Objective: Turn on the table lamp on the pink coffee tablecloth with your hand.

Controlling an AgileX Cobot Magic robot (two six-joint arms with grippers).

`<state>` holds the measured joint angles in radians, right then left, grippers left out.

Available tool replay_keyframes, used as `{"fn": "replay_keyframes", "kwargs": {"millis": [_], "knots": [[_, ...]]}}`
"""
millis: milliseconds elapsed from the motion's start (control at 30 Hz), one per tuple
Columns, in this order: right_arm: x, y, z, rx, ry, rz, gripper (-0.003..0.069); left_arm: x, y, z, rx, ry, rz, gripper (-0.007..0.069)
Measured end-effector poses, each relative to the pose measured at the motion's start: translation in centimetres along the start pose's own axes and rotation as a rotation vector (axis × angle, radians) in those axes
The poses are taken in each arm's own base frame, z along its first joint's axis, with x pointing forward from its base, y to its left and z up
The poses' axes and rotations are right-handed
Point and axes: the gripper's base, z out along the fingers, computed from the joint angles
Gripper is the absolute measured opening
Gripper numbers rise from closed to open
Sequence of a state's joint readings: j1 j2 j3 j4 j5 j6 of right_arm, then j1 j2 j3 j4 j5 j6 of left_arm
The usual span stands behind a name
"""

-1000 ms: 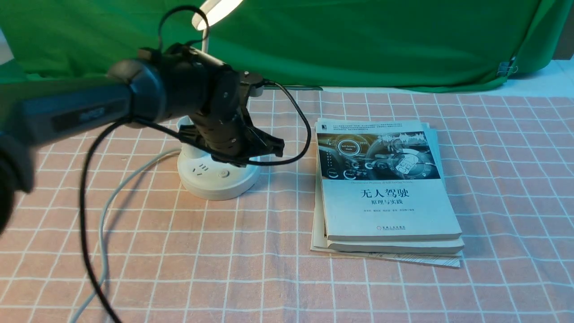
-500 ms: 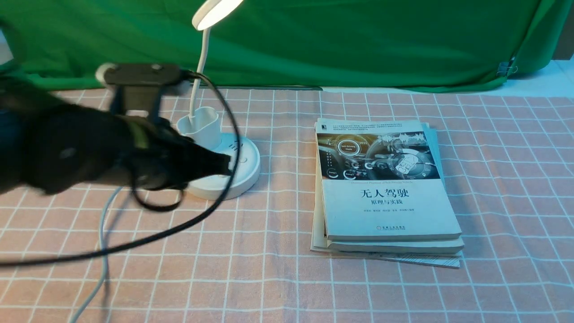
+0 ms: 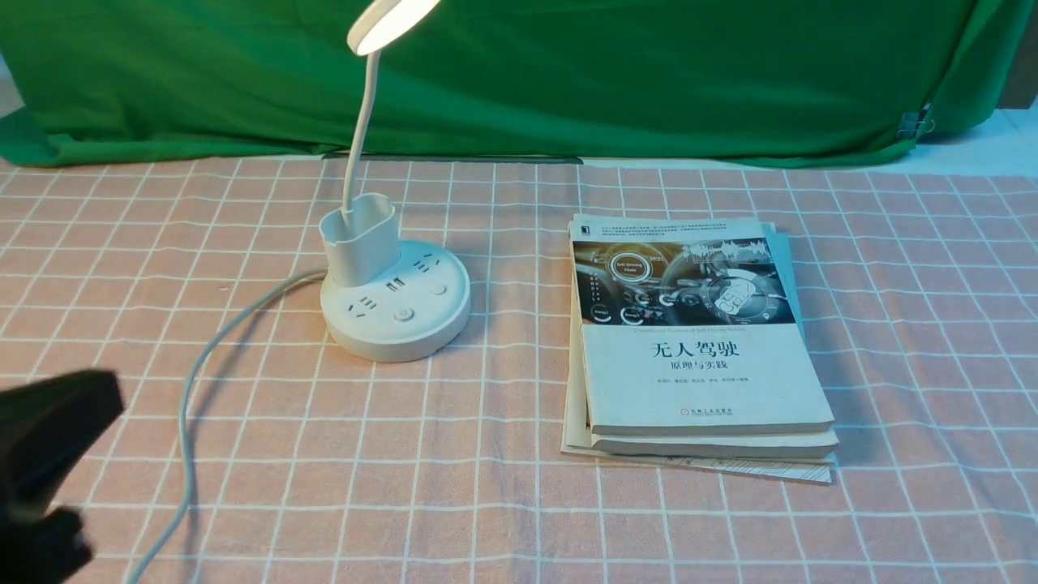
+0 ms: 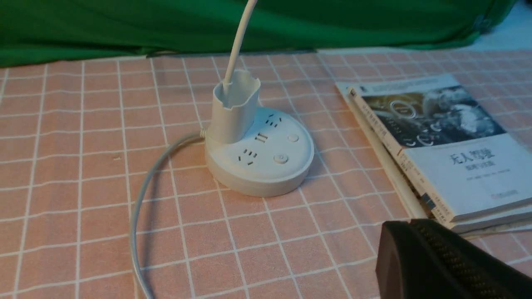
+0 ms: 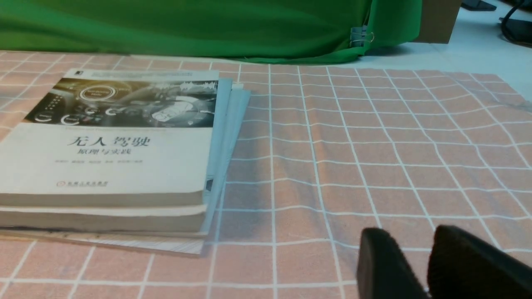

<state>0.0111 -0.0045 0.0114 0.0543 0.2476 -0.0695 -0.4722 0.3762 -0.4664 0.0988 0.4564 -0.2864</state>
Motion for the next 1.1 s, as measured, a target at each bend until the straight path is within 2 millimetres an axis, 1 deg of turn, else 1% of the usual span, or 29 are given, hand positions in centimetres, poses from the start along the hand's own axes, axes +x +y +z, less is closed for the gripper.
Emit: {"fn": "replay_keyframes", "kwargs": {"millis": [100, 133, 167, 333, 1100], "knots": [[0.0, 0.0, 0.0, 0.0, 0.0, 0.0, 0.0238, 1.6, 0.3, -1.5, 0.026, -0.063, -0.026, 0.0021], [0.0, 0.0, 0.0, 0.0, 0.0, 0.0, 0.0238, 2.4, 0.4, -1.9, 0.035, -0.095, -0.025, 0.0021], [0.0, 0.0, 0.0, 0.0, 0.0, 0.0, 0.0238, 2.6, 0.5, -2.4, 0.046, -0.139, -0.017, 0.0021], [0.0, 0.0, 0.0, 0.0, 0.0, 0.0, 0.0238, 2.4, 0.4, -3.4, 0.064, -0.239, 0.026, 0.0021], [0.0, 0.0, 0.0, 0.0, 0.001, 0.0, 0.0238, 2.6, 0.5, -3.4, 0.068, -0.245, 0.035, 0.0021]]}}
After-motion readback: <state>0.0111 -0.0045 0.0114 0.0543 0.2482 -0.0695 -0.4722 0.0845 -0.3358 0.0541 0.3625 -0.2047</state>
